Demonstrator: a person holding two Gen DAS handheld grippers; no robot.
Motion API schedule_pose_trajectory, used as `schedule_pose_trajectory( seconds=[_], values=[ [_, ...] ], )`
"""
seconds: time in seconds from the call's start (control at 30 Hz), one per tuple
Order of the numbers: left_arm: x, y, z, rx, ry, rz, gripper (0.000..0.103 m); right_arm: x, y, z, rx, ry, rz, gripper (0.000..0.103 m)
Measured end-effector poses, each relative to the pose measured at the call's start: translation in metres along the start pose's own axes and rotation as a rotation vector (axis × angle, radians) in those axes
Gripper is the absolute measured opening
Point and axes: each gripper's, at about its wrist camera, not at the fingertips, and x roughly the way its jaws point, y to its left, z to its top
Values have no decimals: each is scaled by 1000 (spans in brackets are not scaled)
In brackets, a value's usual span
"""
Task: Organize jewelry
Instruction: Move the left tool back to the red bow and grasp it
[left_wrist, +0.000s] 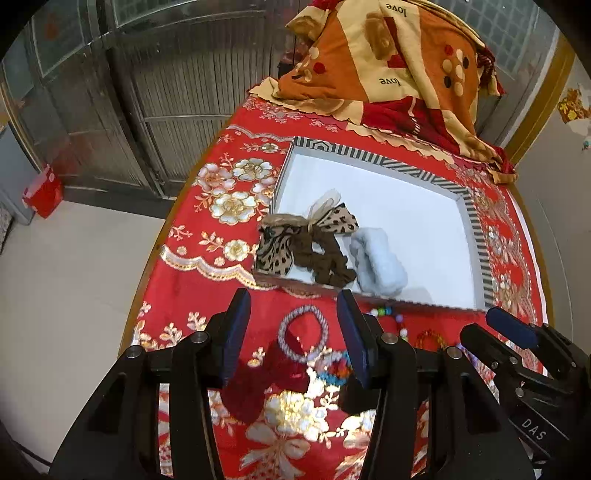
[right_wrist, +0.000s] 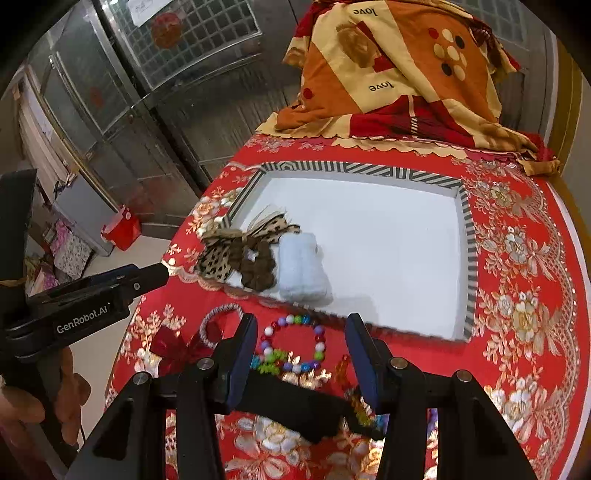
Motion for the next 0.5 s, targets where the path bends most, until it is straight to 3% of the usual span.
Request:
schedule_pose_trajectory(
  seconds=[0.5],
  values=[
    [-29,-3,-31,38,-32,-1,48,-26,16,-31,15,-15,-8,47]
  ],
)
